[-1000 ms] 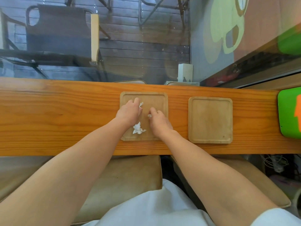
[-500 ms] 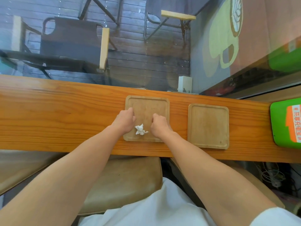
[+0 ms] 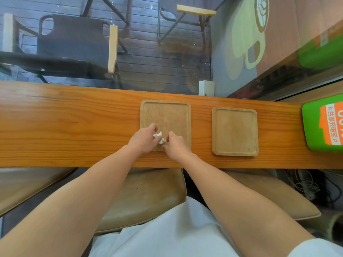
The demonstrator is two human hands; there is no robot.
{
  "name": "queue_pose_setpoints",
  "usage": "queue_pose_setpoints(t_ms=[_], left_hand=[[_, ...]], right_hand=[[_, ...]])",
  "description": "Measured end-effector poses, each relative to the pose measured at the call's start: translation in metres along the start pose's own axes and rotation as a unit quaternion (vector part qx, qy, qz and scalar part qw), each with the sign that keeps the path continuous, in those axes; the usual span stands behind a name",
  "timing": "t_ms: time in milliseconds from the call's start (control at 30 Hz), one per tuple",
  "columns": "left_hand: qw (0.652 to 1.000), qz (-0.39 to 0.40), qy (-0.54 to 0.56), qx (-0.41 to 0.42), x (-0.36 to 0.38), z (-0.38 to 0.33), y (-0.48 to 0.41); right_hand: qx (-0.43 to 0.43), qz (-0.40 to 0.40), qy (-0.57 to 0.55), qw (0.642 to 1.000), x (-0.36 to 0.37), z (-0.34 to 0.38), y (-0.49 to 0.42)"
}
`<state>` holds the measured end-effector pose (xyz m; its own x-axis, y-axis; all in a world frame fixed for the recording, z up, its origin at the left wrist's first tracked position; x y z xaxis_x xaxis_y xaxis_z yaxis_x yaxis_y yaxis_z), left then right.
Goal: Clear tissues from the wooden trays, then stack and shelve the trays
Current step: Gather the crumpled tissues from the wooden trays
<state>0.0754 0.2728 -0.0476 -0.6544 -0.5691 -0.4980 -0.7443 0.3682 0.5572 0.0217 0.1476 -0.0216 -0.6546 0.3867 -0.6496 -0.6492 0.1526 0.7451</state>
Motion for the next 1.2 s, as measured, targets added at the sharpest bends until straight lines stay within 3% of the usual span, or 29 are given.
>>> queue_pose_setpoints(t_ms=[267, 600, 933, 1200], left_hand=[[1.0, 0.005, -0.005, -0.005, 0.012, 0.004, -0.001], [0.99, -0.043, 0.113, -0.074, 0.005, 0.015, 0.005], [0.994, -0.04, 0.032, -0.094, -0.01, 0.034, 0.02], [0.998, -0.011, 0.008, -0.067, -0.012, -0.01, 0.021]], right_hand=[[0.016, -0.008, -0.03, 0.999, 0.016, 0.009, -0.002], [0.018, -0.039, -0.022, 0.999, 0.019, 0.026, -0.005], [0.042, -0.046, -0.039, 0.997, 0.015, 0.018, -0.003], [0.052, -0.093, -0.061, 0.993, -0.02, -0.02, 0.021]])
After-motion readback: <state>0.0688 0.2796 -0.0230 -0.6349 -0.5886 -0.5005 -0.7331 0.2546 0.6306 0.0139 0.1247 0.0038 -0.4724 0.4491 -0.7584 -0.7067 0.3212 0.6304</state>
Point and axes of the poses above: each hand's wrist, its own y-axis away from the middle knuckle, its own x-axis out of the palm, z = x × y, the point moved 4 cm from there along -y, towards the middle knuckle, and after that the axes turned 15 degrees about y, right-handed, at the moved point
